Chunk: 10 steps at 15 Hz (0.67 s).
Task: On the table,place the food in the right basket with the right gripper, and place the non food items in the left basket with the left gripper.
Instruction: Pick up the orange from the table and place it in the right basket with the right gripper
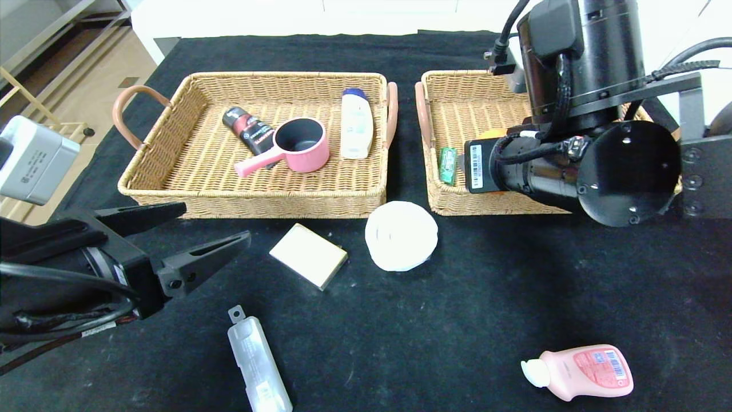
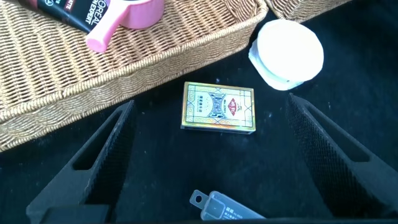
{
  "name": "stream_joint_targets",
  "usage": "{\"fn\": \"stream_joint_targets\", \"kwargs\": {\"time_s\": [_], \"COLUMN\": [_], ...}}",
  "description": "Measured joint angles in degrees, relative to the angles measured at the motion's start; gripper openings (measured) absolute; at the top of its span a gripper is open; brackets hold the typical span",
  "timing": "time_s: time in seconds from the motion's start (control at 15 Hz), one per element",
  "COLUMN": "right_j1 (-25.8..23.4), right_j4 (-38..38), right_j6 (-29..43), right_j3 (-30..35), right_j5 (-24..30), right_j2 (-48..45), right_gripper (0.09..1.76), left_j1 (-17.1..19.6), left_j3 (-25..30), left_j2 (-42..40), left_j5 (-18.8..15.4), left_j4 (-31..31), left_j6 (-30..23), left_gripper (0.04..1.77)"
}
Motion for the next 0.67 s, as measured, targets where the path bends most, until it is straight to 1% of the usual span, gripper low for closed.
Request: {"fn": "stream_joint_targets", "kwargs": {"time_s": [0.27,0.67], "right_j1": [-3.3,-6.9], "right_j4": [0.0,-0.1], "right_j6": [-0.8,-2.8], "right_j3": [-3.9,-9.5], "right_j5": [1.4,1.5], "right_j2": [2.7,6.3], "right_gripper": [1.19,1.19], "left_j1": [0.0,0.0], "left_j3": [0.1,0.2], "left_j2": [-0.1,0.0], "left_j5": [-0.1,0.0], "left_j4": [0.0,0.1], "left_j6": [0.1,0.4], "left_gripper": [1.72,1.72]}}
